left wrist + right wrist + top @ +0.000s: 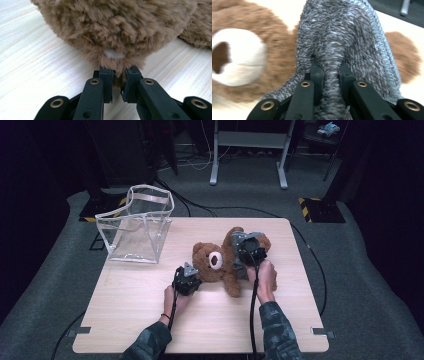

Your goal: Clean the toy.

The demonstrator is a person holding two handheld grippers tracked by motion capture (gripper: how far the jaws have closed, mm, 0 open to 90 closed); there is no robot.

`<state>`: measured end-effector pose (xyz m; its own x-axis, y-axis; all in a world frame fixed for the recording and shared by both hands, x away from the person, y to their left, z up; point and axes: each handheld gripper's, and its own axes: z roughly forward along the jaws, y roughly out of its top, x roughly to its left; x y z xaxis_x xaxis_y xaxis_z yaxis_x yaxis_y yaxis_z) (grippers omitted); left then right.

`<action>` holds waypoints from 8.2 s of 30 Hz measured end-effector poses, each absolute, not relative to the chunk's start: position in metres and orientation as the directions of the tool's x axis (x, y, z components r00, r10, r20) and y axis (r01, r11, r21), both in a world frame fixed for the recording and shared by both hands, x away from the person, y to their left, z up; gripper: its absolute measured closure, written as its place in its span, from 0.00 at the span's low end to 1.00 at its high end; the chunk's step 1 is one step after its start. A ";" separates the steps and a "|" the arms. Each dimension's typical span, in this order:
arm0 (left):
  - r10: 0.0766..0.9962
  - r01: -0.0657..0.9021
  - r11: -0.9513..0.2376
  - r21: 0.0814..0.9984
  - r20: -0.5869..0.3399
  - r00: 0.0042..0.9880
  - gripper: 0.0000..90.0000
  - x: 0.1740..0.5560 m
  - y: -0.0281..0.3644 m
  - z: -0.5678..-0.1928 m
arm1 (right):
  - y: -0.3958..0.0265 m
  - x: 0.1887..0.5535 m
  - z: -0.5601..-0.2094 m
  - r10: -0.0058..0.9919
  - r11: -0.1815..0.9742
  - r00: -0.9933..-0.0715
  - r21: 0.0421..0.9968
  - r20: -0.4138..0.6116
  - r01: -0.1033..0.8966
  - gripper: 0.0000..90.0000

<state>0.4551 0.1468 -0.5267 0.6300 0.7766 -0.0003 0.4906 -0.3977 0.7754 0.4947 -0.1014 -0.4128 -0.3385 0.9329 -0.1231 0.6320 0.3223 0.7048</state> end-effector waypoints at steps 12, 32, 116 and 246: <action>0.772 0.485 -0.400 0.778 0.001 0.635 0.89 0.455 0.148 -0.527 | -0.164 0.503 -0.461 0.978 0.205 -0.187 0.608 -0.094 0.767 0.88; 0.779 0.494 -0.398 0.773 0.000 0.628 0.89 0.456 0.150 -0.526 | -0.174 0.501 -0.476 0.980 0.164 -0.199 0.637 -0.016 0.753 0.88; 0.778 0.490 -0.405 0.772 0.009 0.629 0.89 0.456 0.150 -0.526 | -0.180 0.495 -0.432 0.966 0.067 -0.217 0.678 0.139 0.732 0.86; 0.793 0.500 -0.380 0.778 -0.004 0.609 0.89 0.458 0.150 -0.527 | -0.068 0.455 -0.460 0.861 0.354 -0.506 0.664 0.042 0.658 0.85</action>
<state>0.4577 0.1498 -0.5270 0.6092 0.7930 -0.0039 0.4999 -0.3803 0.7781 0.4547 -0.0675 -0.4604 -0.5062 0.8614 0.0419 0.6581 0.3544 0.6643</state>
